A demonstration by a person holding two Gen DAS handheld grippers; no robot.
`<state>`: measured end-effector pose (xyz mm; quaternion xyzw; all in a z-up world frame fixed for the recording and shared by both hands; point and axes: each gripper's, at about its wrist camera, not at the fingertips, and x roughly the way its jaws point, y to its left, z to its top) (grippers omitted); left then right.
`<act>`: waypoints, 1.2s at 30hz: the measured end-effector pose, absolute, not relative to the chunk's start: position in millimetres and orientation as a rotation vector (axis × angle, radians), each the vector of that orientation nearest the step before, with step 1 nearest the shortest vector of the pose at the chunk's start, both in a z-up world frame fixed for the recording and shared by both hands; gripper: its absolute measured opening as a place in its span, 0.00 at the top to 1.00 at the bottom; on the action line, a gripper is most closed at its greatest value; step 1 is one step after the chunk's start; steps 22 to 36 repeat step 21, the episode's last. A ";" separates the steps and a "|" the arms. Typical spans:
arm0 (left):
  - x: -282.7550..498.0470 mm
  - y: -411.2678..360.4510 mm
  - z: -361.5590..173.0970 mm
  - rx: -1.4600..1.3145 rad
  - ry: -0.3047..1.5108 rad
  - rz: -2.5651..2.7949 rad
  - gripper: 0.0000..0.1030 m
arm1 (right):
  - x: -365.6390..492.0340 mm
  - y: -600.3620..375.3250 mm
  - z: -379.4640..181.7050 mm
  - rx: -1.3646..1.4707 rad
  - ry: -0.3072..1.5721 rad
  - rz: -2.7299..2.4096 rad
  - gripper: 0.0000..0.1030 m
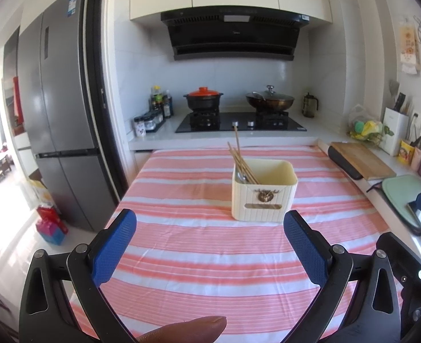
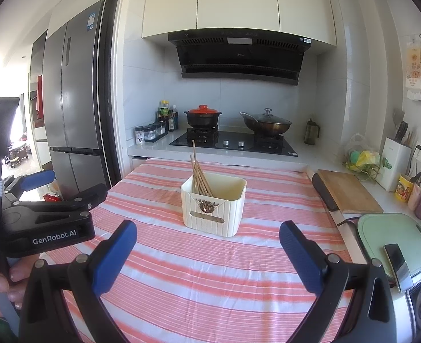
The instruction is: Organize utensils
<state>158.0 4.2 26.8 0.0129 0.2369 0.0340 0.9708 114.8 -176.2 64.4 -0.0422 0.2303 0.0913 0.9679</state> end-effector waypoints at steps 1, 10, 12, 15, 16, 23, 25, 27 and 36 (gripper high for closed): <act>158.1 4.1 26.9 0.026 0.478 0.069 0.00 | 114.8 -176.1 64.3 -0.086 0.466 0.185 0.01; 158.8 1.1 25.5 0.035 0.484 0.062 0.00 | 115.7 -179.1 63.6 -0.085 0.472 0.183 0.01; 158.7 -0.2 25.3 0.036 0.484 0.060 0.00 | 115.7 -179.0 63.6 -0.085 0.472 0.183 0.01; 159.1 -0.8 24.9 0.041 0.486 0.051 0.00 | 115.8 -179.5 63.1 -0.087 0.473 0.183 0.01; 158.4 -0.7 24.7 0.038 0.485 0.045 0.00 | 115.8 -180.1 62.5 -0.088 0.473 0.180 0.01; 157.3 0.7 24.0 0.029 0.485 0.029 0.00 | 118.0 -183.3 57.9 -0.083 0.483 0.175 0.01; 157.3 0.7 24.0 0.029 0.485 0.029 0.00 | 118.0 -183.3 57.9 -0.083 0.483 0.175 0.01; 157.3 0.7 24.0 0.029 0.485 0.029 0.00 | 118.0 -183.3 57.9 -0.083 0.483 0.175 0.01; 157.3 0.7 24.0 0.029 0.485 0.029 0.00 | 118.0 -183.3 57.9 -0.083 0.483 0.175 0.01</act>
